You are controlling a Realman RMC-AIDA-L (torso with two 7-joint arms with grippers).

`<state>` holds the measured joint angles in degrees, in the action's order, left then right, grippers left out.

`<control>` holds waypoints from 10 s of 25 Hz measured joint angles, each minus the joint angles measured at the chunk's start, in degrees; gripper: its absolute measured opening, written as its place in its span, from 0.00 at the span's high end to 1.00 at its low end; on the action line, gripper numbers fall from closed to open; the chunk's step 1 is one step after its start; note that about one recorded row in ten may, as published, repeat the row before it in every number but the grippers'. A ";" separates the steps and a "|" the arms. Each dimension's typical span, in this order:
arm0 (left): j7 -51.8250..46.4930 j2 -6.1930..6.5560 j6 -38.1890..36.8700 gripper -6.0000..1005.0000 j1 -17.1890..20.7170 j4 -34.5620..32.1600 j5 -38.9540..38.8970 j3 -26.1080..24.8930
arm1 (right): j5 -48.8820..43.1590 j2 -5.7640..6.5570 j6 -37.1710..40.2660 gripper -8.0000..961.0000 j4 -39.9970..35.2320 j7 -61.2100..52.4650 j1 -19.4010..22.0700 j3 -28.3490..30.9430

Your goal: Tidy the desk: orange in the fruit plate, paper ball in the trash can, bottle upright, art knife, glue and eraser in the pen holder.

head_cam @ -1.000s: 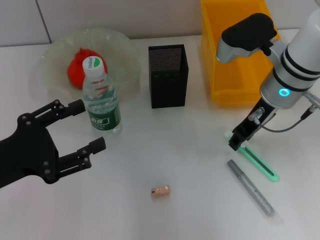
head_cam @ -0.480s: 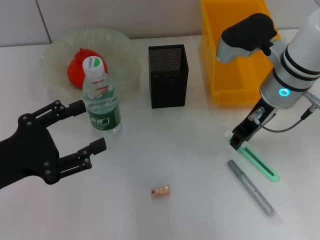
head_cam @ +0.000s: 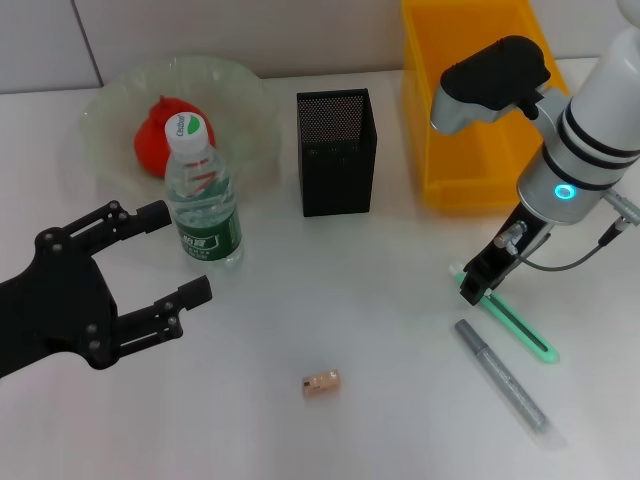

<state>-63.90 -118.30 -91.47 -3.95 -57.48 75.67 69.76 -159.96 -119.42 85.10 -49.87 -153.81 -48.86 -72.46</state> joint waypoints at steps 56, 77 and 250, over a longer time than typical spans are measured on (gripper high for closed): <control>-0.57 -0.27 -0.10 0.22 -1.68 0.09 -0.43 0.13 | 24.11 -0.06 -17.04 0.81 -41.50 9.40 17.41 -2.63; -0.60 -0.40 -1.51 0.22 -1.74 0.83 -0.62 0.59 | 61.14 0.16 -26.25 0.81 -21.80 46.99 22.22 3.86; -3.76 1.76 -7.44 0.21 -2.96 1.56 8.35 -1.77 | 25.72 0.17 16.06 0.22 -51.22 17.25 26.04 -0.49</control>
<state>-67.66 -116.54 -98.92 -6.91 -55.92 84.03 67.99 -134.24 -119.25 101.16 -101.09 -136.55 -22.82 -72.95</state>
